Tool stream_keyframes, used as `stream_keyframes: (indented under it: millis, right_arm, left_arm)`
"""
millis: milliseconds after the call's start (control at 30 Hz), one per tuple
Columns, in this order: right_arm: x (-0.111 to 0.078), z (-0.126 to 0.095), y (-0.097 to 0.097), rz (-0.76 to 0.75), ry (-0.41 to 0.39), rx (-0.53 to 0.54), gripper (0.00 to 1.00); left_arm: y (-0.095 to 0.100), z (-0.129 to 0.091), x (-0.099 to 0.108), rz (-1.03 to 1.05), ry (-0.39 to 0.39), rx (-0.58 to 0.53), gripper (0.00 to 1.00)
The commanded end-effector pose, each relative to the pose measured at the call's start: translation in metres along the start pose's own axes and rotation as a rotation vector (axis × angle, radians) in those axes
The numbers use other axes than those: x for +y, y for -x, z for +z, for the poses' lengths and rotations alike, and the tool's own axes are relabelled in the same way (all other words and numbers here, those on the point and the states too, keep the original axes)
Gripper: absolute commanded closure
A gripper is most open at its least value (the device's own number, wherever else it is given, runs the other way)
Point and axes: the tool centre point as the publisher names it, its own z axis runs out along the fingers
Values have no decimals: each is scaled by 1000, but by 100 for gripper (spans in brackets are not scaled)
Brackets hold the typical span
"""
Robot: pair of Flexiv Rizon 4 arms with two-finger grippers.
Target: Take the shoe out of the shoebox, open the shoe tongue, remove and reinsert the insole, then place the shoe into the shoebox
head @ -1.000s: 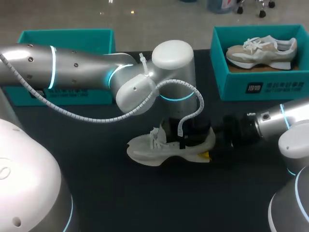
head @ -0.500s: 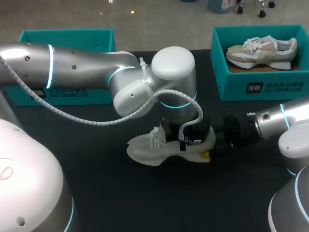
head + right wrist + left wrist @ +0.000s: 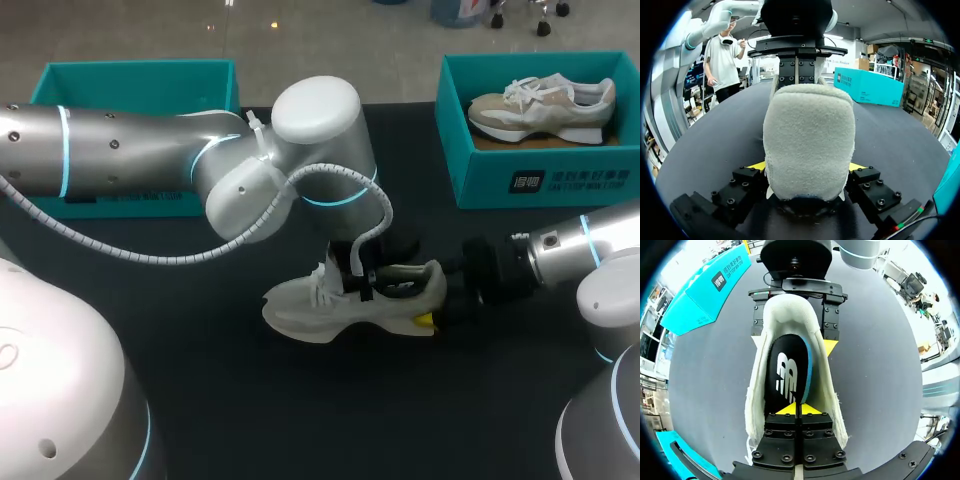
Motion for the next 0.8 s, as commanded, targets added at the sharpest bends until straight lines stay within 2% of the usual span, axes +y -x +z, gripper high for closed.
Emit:
stream_keyframes:
  millis: [33,167,467,800]
  right_arm:
    - [-3,2,1,0,-4,-1,100]
    - [-3,2,1,0,-4,-1,100]
    - [-3,2,1,0,-4,-1,100]
    - [-3,2,1,0,-4,-1,100]
  left_arm:
    - [4,-7,13,6,-51,34,100]
    - [0,-15,13,16,-77,66,100]
    - [-2,-37,3,29,-205,183,100]
    - [7,-62,-16,20,-323,225,100]
